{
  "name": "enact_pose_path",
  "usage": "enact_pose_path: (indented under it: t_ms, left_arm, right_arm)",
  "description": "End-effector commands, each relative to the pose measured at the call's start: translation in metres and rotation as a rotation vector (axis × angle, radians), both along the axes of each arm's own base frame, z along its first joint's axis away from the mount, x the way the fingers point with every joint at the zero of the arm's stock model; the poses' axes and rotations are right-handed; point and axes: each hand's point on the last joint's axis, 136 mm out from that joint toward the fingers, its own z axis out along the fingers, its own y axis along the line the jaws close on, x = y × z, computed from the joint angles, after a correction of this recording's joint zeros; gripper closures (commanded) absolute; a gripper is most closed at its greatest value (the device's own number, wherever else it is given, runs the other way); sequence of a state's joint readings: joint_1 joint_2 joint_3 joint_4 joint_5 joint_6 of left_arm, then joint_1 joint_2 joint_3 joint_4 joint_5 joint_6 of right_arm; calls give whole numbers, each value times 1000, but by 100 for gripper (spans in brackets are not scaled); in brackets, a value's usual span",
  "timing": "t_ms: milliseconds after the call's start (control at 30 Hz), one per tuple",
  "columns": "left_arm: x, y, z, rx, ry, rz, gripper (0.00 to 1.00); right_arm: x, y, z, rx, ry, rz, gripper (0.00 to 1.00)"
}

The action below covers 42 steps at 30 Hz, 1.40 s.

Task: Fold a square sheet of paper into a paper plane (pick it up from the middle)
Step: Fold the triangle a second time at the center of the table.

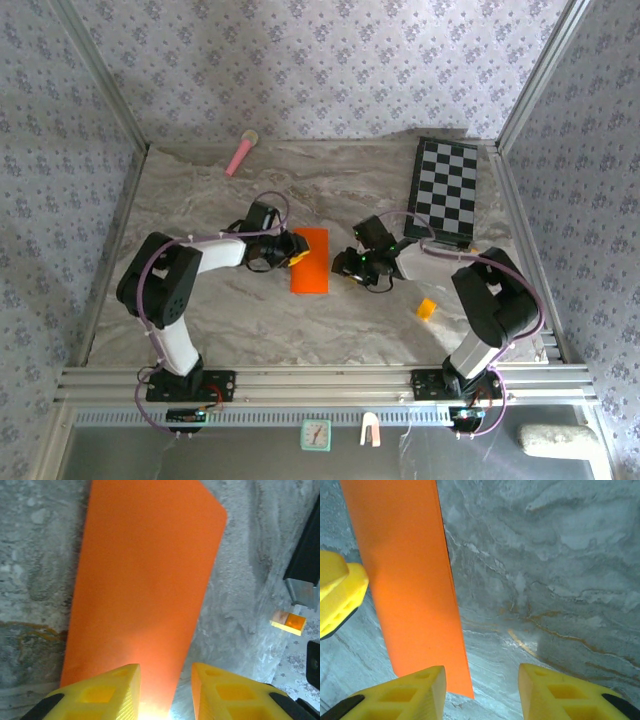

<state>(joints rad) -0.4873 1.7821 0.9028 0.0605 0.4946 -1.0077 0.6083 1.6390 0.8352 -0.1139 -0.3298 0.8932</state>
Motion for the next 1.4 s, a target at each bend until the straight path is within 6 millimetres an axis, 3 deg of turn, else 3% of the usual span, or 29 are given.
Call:
enact_pose_path:
  t_ms: [0,233,467,933,1367]
  left_arm:
    - [6,-1,-2,15,-8,16,68]
    - [-4,15,-28,91,90,87,68]
    - [-12,19,-39,97,154,131,68]
    - [-18,23,-43,113,182,144,68]
    - [-19,24,-44,115,183,144,68]
  right_arm:
    - [-1,12,10,86,-4,5,56]
    - [-10,21,4,109,31,27,53]
    - [-20,27,-3,112,76,52,51]
    - [-31,39,-14,99,118,96,53]
    - [-31,48,-3,171,94,93,61]
